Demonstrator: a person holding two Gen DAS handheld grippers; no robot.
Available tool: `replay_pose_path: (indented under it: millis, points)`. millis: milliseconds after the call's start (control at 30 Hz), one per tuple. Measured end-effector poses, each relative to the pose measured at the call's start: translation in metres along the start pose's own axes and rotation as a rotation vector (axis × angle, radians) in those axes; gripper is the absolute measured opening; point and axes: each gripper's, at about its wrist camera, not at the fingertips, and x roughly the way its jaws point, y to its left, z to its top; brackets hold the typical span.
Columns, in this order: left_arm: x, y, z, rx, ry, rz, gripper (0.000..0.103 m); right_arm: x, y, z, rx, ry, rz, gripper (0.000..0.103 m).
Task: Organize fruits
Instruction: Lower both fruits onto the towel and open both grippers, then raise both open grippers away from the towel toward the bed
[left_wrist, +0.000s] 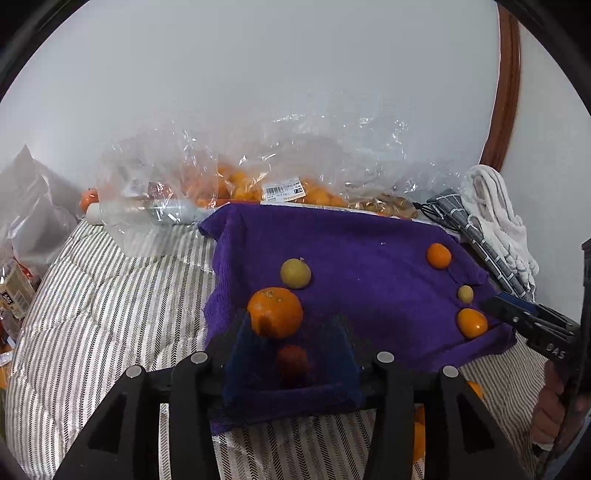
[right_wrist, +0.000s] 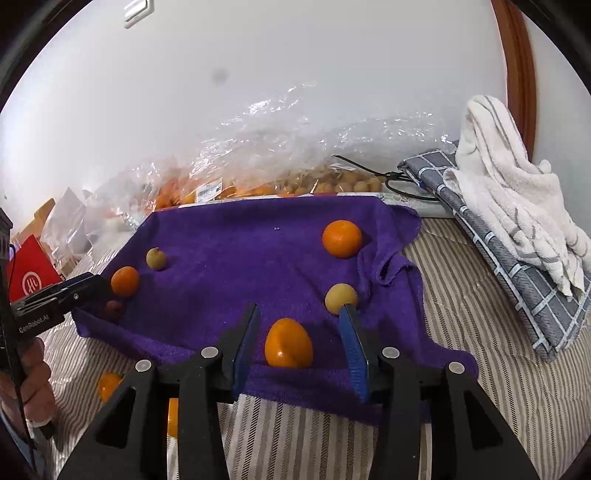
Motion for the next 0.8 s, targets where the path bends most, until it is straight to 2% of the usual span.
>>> replay_pose_path:
  millis: [267,800]
  points:
    - [-0.010,-0.002,0.002,0.004,-0.030,-0.011,0.044,-0.030,0.019,-0.005,-0.046,0.005,0.004,0.048]
    - [-0.016,0.004,-0.001,-0.024,-0.051,-0.002,0.045,-0.054,0.039,-0.026,-0.085,0.043,-0.011,0.048]
